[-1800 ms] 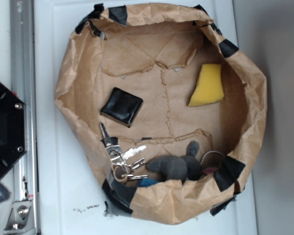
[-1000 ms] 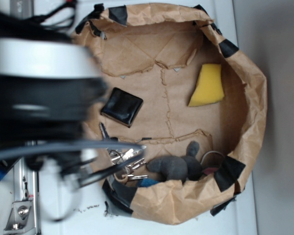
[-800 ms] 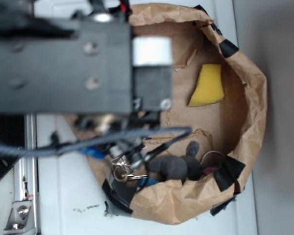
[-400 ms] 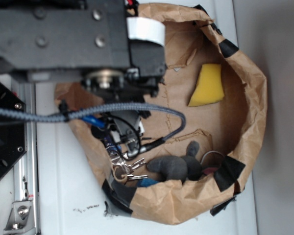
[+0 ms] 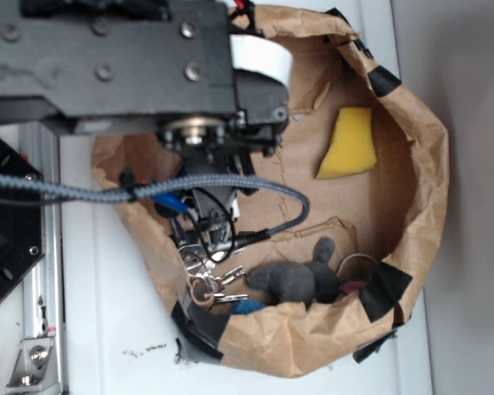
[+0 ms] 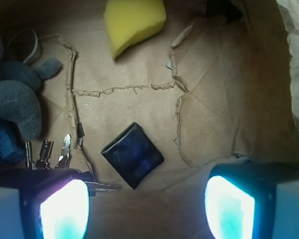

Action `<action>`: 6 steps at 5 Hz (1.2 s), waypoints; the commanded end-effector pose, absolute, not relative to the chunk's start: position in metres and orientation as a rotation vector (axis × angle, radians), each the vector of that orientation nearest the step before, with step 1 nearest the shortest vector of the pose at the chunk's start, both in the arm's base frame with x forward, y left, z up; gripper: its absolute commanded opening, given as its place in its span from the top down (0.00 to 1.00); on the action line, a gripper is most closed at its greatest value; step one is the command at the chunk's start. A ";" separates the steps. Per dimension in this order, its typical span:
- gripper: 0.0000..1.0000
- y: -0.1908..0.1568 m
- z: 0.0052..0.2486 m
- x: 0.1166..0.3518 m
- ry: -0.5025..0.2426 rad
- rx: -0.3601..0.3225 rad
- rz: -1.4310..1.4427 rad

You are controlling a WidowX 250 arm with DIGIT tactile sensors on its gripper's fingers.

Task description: Grab the black box.

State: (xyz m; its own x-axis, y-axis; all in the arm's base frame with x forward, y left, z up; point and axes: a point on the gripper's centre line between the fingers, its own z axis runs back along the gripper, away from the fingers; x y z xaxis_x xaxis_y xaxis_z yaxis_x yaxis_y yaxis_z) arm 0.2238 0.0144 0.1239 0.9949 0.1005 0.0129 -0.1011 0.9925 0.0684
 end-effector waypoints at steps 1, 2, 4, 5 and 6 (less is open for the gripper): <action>0.00 0.017 0.132 0.230 -0.046 0.070 0.093; 0.00 0.017 0.132 0.230 -0.046 0.070 0.093; 0.00 0.009 0.097 0.238 -0.128 0.085 -0.204; 0.00 0.013 0.082 0.236 -0.102 0.098 -0.291; 0.00 0.022 0.071 0.234 -0.035 0.080 -0.342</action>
State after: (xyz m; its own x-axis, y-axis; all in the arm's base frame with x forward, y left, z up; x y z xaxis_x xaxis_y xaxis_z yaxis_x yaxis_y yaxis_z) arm 0.2255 0.0166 0.0636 0.9411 -0.3378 -0.0173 0.3382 0.9388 0.0658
